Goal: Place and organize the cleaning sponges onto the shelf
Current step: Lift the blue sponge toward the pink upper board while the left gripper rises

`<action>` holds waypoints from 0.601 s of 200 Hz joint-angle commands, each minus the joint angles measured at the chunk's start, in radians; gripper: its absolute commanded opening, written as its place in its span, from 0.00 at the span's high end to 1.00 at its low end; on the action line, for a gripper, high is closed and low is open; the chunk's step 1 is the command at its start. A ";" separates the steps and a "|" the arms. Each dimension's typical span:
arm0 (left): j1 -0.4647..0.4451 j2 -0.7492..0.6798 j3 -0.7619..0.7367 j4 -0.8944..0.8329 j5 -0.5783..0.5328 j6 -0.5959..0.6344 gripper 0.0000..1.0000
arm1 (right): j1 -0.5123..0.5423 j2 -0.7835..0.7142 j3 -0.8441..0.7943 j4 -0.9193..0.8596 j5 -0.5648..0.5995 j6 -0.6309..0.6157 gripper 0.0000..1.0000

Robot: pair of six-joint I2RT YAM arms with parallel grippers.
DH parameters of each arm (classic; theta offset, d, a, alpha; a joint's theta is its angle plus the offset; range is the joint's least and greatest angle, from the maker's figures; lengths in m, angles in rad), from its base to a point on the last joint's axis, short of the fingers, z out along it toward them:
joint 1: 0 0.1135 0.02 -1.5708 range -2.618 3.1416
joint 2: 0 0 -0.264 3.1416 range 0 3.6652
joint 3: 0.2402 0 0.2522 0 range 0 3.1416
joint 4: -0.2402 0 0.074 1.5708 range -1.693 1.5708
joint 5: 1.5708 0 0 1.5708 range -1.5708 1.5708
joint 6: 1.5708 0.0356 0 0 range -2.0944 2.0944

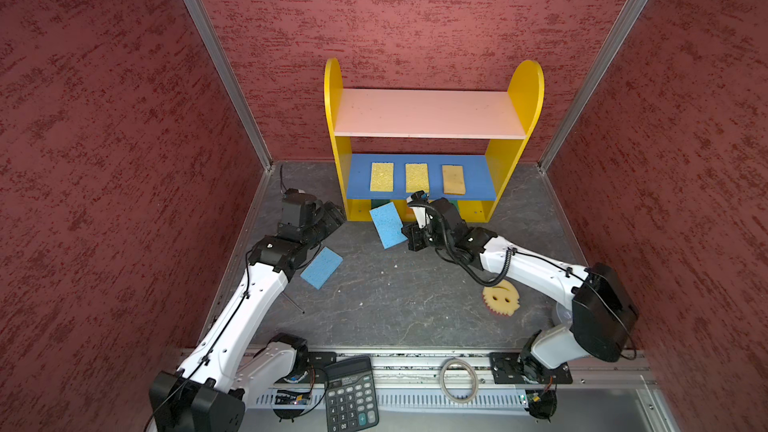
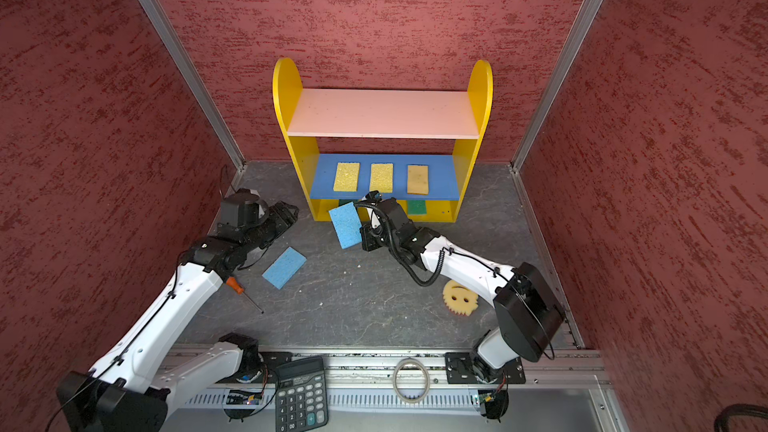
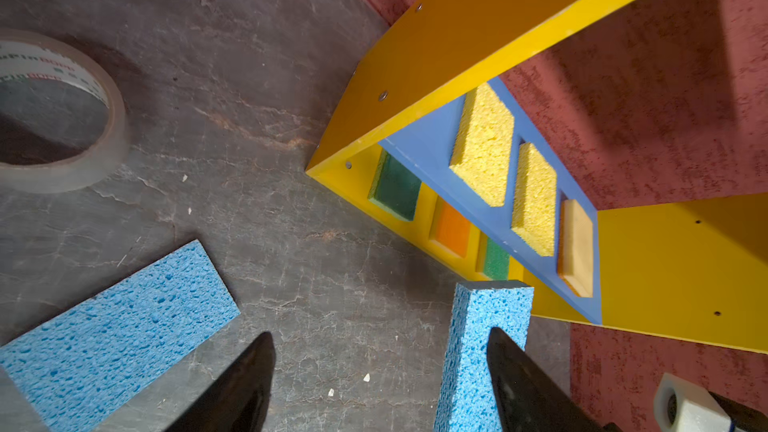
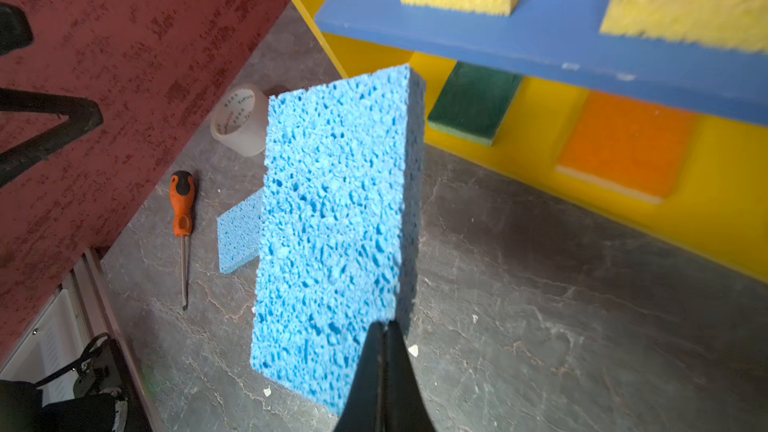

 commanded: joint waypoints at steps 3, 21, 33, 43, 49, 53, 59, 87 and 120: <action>0.006 -0.016 0.043 -0.033 0.027 0.012 0.19 | 0.004 -0.049 0.061 -0.013 0.045 -0.039 1.00; 0.005 -0.015 0.073 -0.021 0.067 0.012 0.18 | 0.005 -0.091 0.098 -0.023 0.037 -0.050 1.00; 0.005 -0.007 0.092 0.001 0.101 0.026 0.17 | 0.004 -0.096 0.127 -0.031 0.030 -0.059 1.00; -0.001 -0.001 0.110 0.012 0.111 0.037 0.18 | 0.004 -0.103 0.149 -0.032 0.029 -0.068 1.00; -0.004 0.003 0.124 0.016 0.113 0.042 0.17 | 0.004 -0.105 0.163 -0.031 0.028 -0.072 1.00; -0.006 0.006 0.132 0.017 0.114 0.045 0.17 | 0.004 -0.107 0.175 -0.031 0.029 -0.075 1.00; -0.009 0.010 0.143 0.022 0.118 0.051 0.17 | 0.004 -0.110 0.192 -0.032 0.030 -0.079 1.00; -0.020 0.041 0.223 0.026 0.129 0.088 0.16 | 0.004 -0.112 0.274 -0.050 0.048 -0.107 1.00; -0.037 0.072 0.328 0.021 0.127 0.126 0.18 | 0.005 -0.096 0.384 -0.097 0.061 -0.140 1.00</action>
